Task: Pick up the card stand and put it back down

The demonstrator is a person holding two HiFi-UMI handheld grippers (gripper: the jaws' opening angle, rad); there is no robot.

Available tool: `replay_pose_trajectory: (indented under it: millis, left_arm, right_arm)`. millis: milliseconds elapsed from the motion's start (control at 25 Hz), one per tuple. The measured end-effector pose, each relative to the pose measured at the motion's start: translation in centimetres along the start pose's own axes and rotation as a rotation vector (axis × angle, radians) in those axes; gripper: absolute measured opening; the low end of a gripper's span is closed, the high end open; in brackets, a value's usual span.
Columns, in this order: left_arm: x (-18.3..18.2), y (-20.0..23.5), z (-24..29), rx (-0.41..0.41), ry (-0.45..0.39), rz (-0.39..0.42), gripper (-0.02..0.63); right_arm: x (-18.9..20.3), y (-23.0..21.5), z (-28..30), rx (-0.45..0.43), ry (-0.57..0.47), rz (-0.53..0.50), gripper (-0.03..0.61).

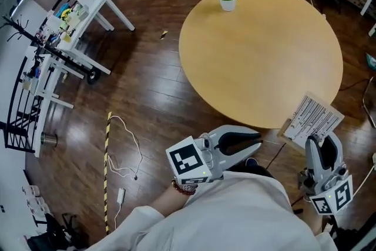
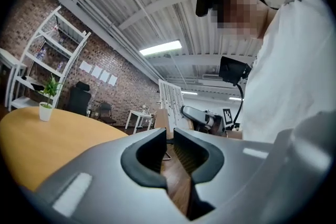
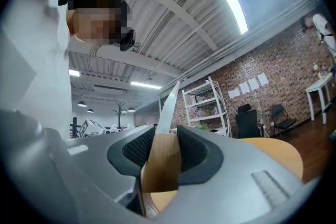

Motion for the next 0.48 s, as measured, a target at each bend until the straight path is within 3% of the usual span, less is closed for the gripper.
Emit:
replay_pose_trajectory:
  millis: [120,280,480]
  left_arm:
    - [-1.3,-1.6,1.2,0.015,-0.026,0.038,0.021]
    - [-1.0,-3.1,2.5,0.019,-0.001,0.073,-0.011]
    - [-1.5,-2.3,2.6,-0.017,-0.031,0.069,-0.006]
  right_arm:
    - [-0.8,-0.1,-1.5,0.002,-0.030,-0.003,0.137]
    - [-1.3,-0.4,-3.6,0.011,-0.044,-0.011,0.137]
    - [-1.9,-1.3,-3.7,-0.005,-0.043,-0.029,0.137]
Point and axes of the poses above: the fingertips, and each gripper's own axes: z forward along the fingers, y to its left, x out of its underside, the point moved 2 cm from there along -z, backward along the fingers, and after that the axes turned 12 degrees about y, right-handed, at the moved point
